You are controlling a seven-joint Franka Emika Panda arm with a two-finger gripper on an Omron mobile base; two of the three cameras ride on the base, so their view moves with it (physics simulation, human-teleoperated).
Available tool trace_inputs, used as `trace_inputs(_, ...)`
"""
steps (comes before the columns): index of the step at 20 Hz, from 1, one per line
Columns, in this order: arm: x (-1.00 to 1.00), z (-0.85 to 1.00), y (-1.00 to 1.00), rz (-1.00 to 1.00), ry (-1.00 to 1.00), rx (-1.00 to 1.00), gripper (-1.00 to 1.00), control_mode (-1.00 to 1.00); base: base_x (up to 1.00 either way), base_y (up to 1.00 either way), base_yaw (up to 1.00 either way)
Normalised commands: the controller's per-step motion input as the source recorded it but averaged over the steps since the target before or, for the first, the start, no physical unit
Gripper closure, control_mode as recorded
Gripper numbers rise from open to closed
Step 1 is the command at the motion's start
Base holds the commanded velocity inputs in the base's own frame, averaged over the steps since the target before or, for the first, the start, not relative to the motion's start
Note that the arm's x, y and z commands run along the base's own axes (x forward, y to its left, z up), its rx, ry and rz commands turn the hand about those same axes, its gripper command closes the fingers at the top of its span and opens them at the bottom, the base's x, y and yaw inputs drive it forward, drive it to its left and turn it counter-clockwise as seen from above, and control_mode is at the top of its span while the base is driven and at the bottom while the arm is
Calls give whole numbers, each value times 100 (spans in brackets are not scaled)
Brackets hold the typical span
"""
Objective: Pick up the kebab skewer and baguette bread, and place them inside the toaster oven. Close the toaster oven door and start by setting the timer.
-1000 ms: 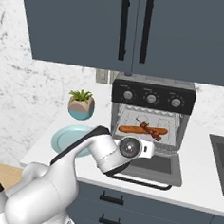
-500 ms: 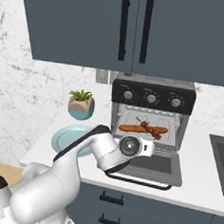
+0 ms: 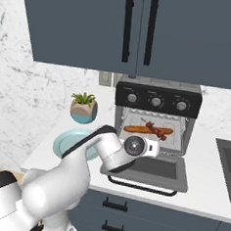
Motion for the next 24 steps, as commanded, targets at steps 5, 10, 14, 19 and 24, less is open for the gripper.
trace_inputs(5, 23, -10, 0, 0, 0, 0, -100, -100, 0, 0, 0)
trace_inputs(10, 23, -9, 0, 0, 0, 0, -100, -100, 0, 0, 0)
trace_inputs(14, 20, -11, 0, 0, 0, 0, -100, -100, 0, 0, 0)
trace_inputs(19, 23, -14, 0, 0, 0, 0, -100, -100, 0, 0, 0)
trace_inputs(24, 24, -14, 0, 0, 0, 0, -100, -100, 0, 0, 0)
